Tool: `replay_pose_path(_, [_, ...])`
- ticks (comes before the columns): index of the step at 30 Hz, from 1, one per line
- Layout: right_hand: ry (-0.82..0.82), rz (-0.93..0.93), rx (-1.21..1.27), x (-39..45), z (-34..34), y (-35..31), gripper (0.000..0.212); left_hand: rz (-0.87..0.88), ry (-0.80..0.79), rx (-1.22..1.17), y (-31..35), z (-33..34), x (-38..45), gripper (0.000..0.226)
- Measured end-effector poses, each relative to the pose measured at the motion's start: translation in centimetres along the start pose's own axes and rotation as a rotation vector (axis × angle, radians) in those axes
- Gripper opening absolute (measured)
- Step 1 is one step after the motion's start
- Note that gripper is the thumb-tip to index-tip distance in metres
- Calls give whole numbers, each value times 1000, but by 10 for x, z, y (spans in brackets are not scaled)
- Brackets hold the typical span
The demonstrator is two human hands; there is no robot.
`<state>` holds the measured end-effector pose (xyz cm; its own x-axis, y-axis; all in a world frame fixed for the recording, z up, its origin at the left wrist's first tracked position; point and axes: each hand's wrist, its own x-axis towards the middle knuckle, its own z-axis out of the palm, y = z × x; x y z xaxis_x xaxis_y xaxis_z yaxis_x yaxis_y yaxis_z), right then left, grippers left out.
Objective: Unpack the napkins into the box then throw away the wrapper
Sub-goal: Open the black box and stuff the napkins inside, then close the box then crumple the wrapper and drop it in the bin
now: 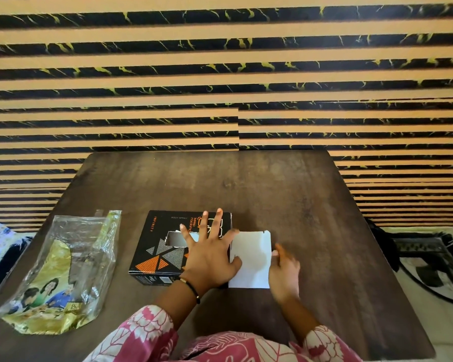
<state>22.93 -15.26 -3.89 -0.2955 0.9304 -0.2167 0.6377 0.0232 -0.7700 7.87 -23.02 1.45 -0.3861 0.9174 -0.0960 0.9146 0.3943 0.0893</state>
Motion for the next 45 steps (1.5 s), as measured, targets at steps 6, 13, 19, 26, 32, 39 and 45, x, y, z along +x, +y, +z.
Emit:
replay_pose_path(6, [-264,-171,140,-19,6,-27,53,6,20,-12,-1,2,-1,74])
replay_pose_path(13, [-470,-196,424,-30,23,-44,58,9,151,-225,-1,1,-9,74])
replay_pose_path(19, [-531,-111,491,-30,22,-49,65,3,167,-274,1,1,-8,75])
replay_pose_path(26, [-616,-119,474,-36,22,-53,60,-19,167,-334,0,2,-6,74])
replay_pose_path(32, [-599,-121,463,-40,26,-53,57,-17,150,-334,0,1,-6,72])
replay_pose_path(39, [-366,-98,362,-43,29,-60,51,-6,223,-696,-8,-7,-9,65])
replay_pose_path(45, [-91,-521,-305,-59,44,-87,64,27,288,-565,-68,-17,-48,54])
